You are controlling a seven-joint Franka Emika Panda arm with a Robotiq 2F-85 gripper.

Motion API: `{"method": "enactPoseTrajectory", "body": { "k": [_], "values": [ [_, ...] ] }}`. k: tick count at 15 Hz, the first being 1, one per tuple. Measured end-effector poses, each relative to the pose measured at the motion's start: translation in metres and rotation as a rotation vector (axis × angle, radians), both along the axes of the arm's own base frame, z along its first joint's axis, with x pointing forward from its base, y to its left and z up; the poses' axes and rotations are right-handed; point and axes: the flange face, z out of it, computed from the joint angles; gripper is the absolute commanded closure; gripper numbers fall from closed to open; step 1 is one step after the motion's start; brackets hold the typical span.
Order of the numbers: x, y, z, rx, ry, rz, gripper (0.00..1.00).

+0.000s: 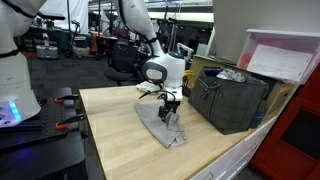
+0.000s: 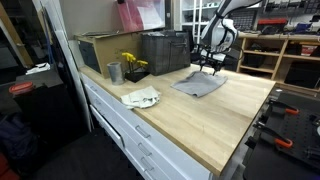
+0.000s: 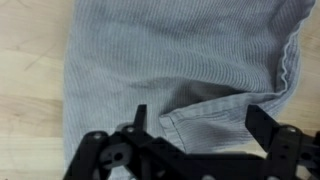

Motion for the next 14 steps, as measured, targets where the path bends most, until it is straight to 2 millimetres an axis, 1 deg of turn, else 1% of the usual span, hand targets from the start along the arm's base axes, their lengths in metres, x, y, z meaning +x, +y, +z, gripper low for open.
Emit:
{"method": "enactPoseTrajectory", "body": {
  "k": [1,2,3,4,5,6,8,12,13,14],
  "values": [
    [0.000,0.003,-0.006,0.016,0.002,-0.021,0.00],
    [0.000,0.005,-0.011,0.029,0.003,-0.037,0.12],
    [0.000,0.007,-0.015,0.040,0.004,-0.054,0.26],
    [-0.001,0.007,-0.019,0.048,0.006,-0.070,0.32],
    [-0.002,0.005,-0.022,0.055,0.006,-0.085,0.42],
    [-0.003,0.003,-0.025,0.060,0.005,-0.098,0.49],
    [-0.004,-0.003,-0.025,0.059,0.001,-0.112,0.64],
    [-0.002,-0.011,-0.020,0.040,-0.014,-0.122,0.93],
    [-0.001,-0.012,-0.018,0.035,-0.020,-0.122,0.99],
    [0.001,-0.012,-0.017,0.029,-0.026,-0.122,1.00]
  ]
}}
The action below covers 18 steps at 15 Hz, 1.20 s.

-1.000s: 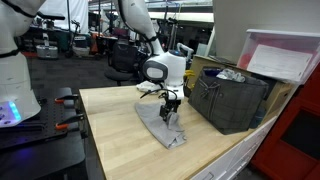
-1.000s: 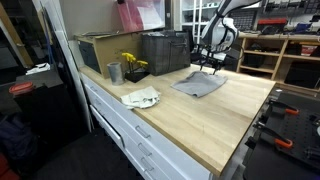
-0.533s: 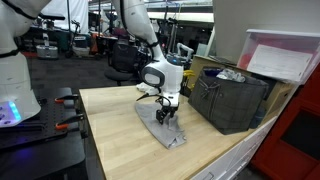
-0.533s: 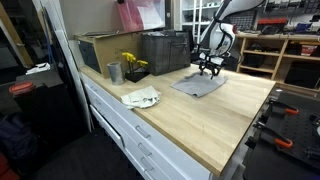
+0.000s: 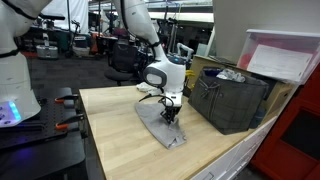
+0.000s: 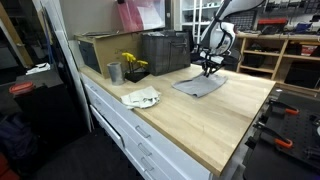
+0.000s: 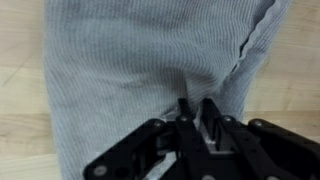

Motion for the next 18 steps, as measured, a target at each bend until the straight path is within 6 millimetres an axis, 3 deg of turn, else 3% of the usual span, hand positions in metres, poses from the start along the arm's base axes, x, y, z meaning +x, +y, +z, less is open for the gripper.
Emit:
{"method": "enactPoseTrajectory", "body": {
  "k": [5,12,13,18],
  "values": [
    [0.011,0.005,0.012,-0.083,-0.028,0.040,0.99],
    [0.036,0.032,0.058,-0.394,-0.028,0.281,0.99],
    [0.039,0.036,0.063,-0.428,-0.020,0.320,0.80],
    [0.052,0.058,0.079,-0.539,0.014,0.476,0.43]
  ]
}}
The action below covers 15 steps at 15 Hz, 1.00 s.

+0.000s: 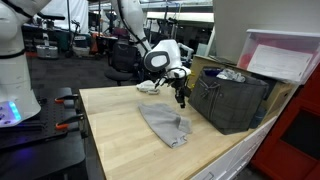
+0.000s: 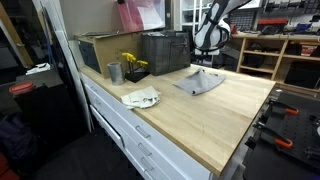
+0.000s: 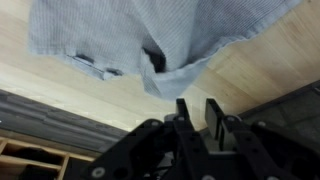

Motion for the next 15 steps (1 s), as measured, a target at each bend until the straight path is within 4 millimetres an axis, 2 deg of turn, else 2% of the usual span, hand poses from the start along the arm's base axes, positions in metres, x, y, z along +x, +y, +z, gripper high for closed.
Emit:
{"method": "enactPoseTrajectory", "body": {
  "k": [3,6,8,13,15],
  "values": [
    [0.002,0.002,0.011,-0.068,0.017,0.038,0.19],
    [-0.003,-0.003,0.013,-0.092,0.034,0.028,0.01],
    [-0.013,-0.009,0.003,-0.071,0.056,-0.016,0.00],
    [-0.042,-0.025,-0.041,0.080,0.140,-0.165,0.00],
    [-0.048,-0.032,-0.050,0.104,0.148,-0.188,0.00]
  ]
}}
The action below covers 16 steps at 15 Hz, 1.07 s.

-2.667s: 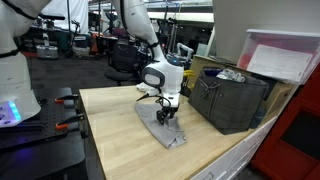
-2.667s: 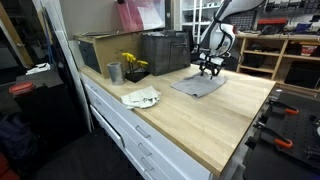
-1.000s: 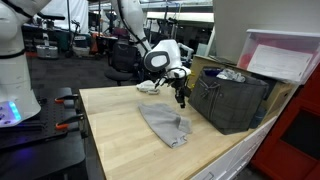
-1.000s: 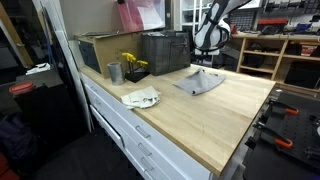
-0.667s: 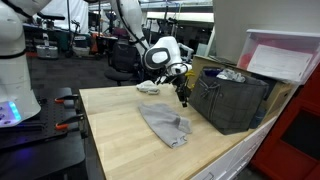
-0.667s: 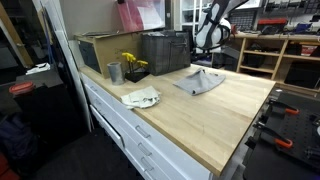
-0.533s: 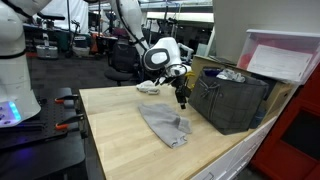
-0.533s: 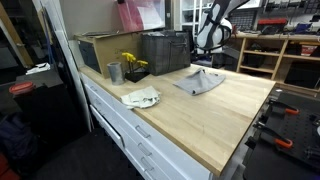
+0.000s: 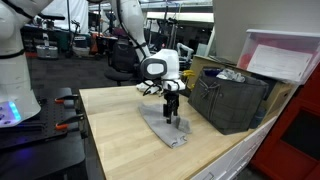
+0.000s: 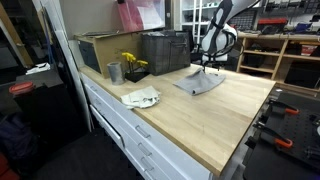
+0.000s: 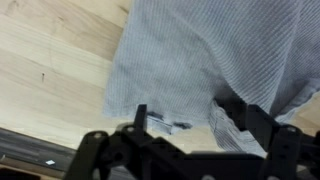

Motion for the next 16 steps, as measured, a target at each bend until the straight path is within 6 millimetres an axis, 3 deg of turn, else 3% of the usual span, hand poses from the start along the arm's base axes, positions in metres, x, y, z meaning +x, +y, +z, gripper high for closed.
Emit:
{"method": "enactPoseTrajectory", "body": {
  "k": [5,9,16],
  "values": [
    [-0.005,-0.010,-0.010,-0.016,0.020,-0.020,0.00],
    [-0.004,-0.005,-0.019,-0.023,0.039,0.000,0.00],
    [0.016,0.001,-0.038,-0.063,0.046,0.017,0.00]
  ]
}}
